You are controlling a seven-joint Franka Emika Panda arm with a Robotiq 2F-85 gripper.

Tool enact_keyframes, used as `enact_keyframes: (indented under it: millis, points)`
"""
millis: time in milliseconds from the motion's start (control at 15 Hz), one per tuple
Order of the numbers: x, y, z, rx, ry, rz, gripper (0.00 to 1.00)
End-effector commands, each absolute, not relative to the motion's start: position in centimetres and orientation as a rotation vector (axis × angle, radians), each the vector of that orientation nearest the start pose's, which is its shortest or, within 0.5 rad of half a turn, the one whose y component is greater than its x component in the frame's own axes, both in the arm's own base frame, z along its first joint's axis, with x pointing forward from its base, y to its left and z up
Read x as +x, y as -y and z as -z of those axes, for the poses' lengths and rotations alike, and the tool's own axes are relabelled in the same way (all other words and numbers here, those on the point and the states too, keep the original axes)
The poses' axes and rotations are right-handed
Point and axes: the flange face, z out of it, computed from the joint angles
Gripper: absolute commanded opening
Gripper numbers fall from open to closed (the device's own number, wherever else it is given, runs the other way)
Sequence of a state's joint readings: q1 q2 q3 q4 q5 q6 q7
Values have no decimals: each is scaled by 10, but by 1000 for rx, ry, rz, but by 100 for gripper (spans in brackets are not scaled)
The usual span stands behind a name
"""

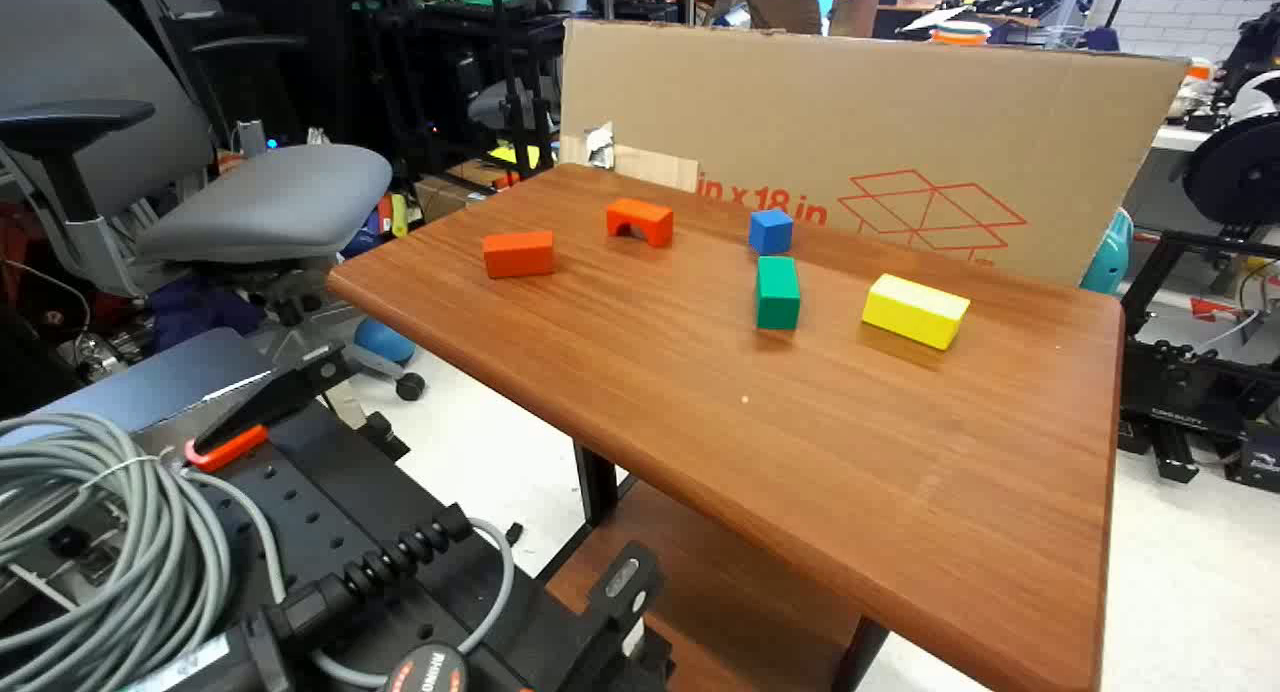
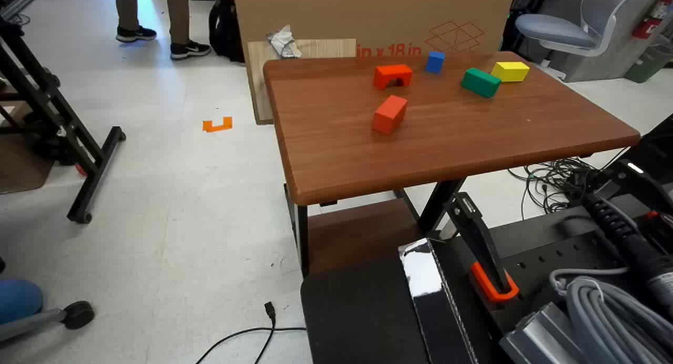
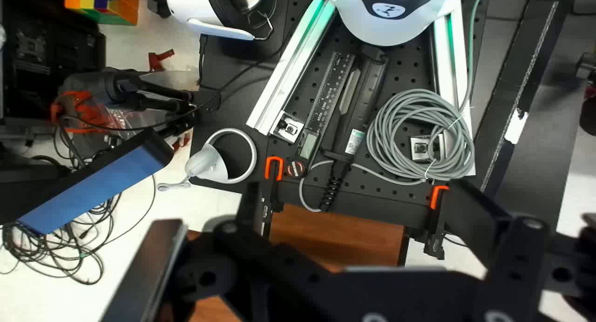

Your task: Pick up the pinch object from the table and put it on the yellow object

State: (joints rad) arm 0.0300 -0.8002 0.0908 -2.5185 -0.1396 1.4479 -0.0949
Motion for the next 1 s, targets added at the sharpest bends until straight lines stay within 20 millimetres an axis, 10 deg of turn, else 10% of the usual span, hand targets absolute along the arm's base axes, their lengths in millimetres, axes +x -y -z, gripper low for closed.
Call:
enact_keyframes:
  millis: [0,933]
  points:
    - [279,-22,-512,-3301,300,-456,100]
    - [284,-23,-507,-3309,264,-480,100]
